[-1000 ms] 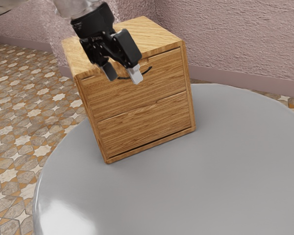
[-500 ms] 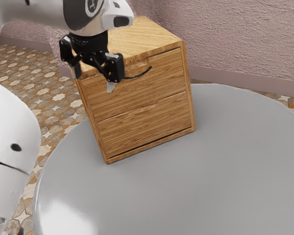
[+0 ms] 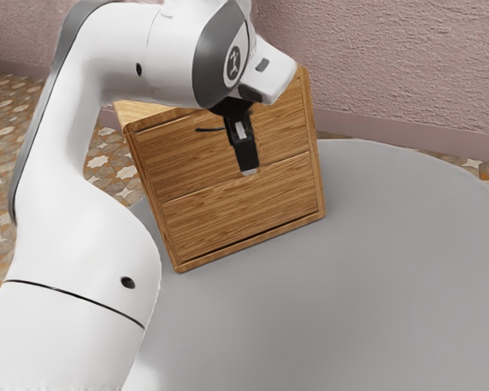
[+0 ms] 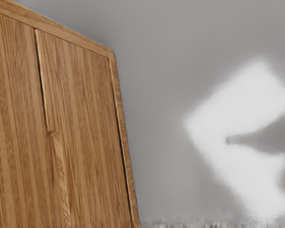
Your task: Pull the drawer handle with one arm to open the drawer
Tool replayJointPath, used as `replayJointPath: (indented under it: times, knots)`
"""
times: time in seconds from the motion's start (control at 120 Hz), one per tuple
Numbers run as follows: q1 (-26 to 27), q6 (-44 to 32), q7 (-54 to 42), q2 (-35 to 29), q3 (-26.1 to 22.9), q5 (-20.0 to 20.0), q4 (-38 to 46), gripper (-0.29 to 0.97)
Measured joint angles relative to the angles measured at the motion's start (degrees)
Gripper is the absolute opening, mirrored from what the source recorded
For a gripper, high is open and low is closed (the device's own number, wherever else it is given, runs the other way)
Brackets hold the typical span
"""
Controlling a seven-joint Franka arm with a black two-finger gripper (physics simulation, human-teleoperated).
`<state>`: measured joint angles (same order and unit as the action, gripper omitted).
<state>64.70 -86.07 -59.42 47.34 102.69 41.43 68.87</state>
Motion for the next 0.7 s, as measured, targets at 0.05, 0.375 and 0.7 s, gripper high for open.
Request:
replayJointPath:
  times: [0.05, 0.375, 0.7]
  knots:
    - [-1.25, -1.33, -3.75, 0.30, -0.03, -0.70, 0.24, 0.68]
    - [-6.06, -6.33, -21.65, 0.72, -1.04, -1.50, 1.10, 0.68]
    - [-7.65, -7.09, -28.55, 1.03, -2.59, -0.18, 1.91, 0.68]
